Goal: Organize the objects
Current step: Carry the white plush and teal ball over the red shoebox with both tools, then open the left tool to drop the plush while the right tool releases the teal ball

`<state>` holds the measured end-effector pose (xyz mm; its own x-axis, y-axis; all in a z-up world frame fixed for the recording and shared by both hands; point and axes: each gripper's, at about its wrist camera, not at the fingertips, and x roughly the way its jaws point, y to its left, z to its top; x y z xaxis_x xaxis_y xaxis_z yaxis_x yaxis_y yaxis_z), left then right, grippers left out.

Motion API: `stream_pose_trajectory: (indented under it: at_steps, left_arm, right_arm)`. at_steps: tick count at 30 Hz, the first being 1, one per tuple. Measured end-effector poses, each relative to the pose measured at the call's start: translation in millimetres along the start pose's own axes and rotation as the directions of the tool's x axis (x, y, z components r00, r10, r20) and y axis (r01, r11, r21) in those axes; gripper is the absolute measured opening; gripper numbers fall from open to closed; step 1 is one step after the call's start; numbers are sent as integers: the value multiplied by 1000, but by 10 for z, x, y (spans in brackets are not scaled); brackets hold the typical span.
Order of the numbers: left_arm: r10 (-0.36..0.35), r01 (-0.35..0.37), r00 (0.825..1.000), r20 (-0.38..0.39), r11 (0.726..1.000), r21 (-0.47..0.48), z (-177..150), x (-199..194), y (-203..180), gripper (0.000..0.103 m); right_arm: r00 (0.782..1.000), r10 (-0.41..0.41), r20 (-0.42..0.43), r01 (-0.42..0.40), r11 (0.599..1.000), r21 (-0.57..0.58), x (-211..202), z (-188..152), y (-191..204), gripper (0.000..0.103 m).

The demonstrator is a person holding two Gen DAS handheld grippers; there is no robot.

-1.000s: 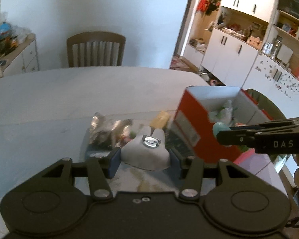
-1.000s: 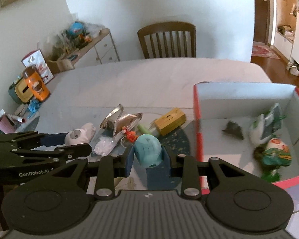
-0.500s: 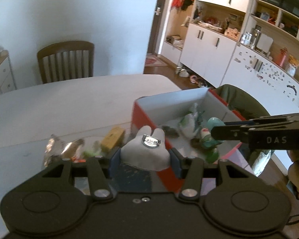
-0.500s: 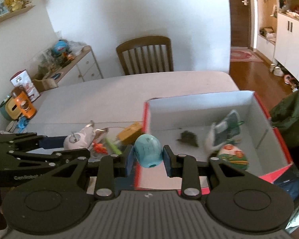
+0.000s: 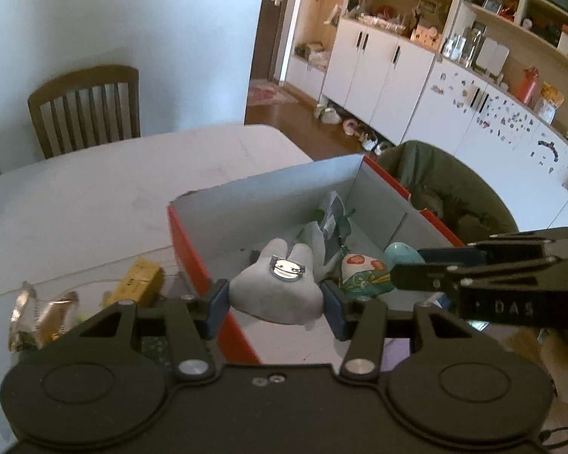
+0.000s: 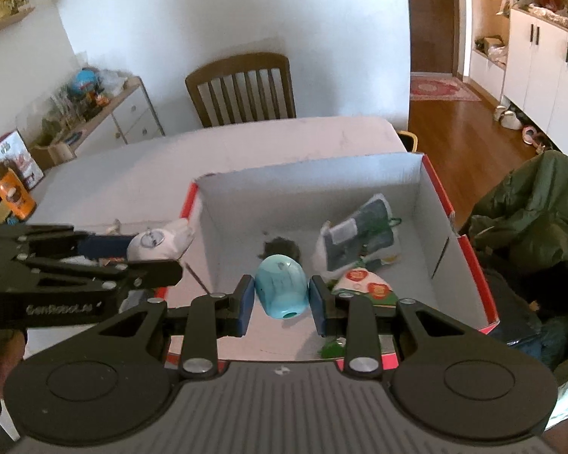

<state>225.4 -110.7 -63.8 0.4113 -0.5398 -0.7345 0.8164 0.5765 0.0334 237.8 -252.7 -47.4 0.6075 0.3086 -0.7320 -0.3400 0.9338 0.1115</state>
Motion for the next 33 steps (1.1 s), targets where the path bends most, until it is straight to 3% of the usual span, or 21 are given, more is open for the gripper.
stream_pose_trajectory:
  at_steps: [9,18,21,33]
  left_arm:
    - [31,-35,991,-127,999,-36,111,595,-89,51]
    - [75,-87,967,-242,995,-40,146,1042,-120,51]
    - [114,-117,960,-255,993,5,136,1117,-185,51]
    - [156,-147,947,-280,988,52,100,1230,-373,51]
  right_arm:
    - [994,23,-107,-33,996,-89,414,32,-186,31]
    - [967,56,-247,-107,974,-198,800,16,-202,31]
    - [958,62,-280,-123,970,-209,914,13,-201,31]
    - [933,66,-354,-165,953,-255,1096,7,-213,31]
